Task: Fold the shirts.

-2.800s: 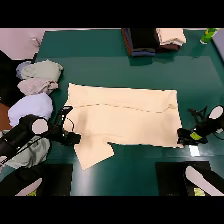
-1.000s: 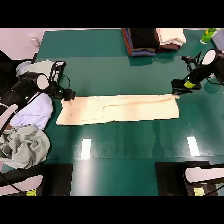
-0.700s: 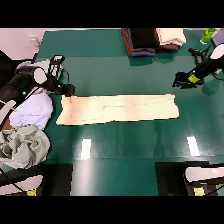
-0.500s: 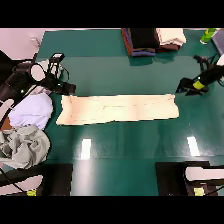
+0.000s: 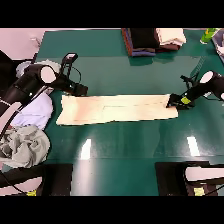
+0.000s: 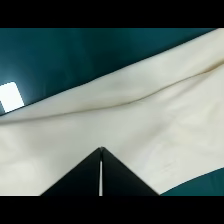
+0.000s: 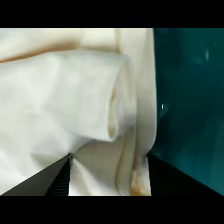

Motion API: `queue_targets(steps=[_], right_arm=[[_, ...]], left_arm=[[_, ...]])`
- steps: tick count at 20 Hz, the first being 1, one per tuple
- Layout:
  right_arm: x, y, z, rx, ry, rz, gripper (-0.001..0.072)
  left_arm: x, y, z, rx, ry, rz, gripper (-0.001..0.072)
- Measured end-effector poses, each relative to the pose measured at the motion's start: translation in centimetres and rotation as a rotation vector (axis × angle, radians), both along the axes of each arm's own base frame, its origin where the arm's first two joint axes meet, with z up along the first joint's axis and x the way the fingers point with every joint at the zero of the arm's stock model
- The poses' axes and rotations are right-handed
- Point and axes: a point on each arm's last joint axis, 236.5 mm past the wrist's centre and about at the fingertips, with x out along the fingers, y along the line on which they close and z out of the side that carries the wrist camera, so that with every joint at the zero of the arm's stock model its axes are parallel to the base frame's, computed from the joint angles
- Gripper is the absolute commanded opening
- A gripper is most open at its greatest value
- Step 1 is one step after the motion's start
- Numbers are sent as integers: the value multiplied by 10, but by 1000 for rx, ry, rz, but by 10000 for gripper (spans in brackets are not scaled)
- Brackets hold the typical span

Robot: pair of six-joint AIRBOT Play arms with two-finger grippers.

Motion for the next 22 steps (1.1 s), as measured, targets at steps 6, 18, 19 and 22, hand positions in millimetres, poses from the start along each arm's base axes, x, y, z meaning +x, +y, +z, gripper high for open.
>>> queue_targets(steps=[6, 18, 19, 22], right_arm=[[3, 14, -7, 6, -9, 28, 15], [16, 54, 158, 3, -333, 164, 14], [17, 65, 177, 16, -374, 182, 14], [18, 94, 224, 53, -472, 231, 14]], left_arm=[[-4, -17, -1, -55, 21, 3, 21], [-9, -135, -71, -115, 123, -151, 20], [-10, -147, -75, -119, 130, -169, 20], [-13, -172, -87, -127, 145, -206, 20]])
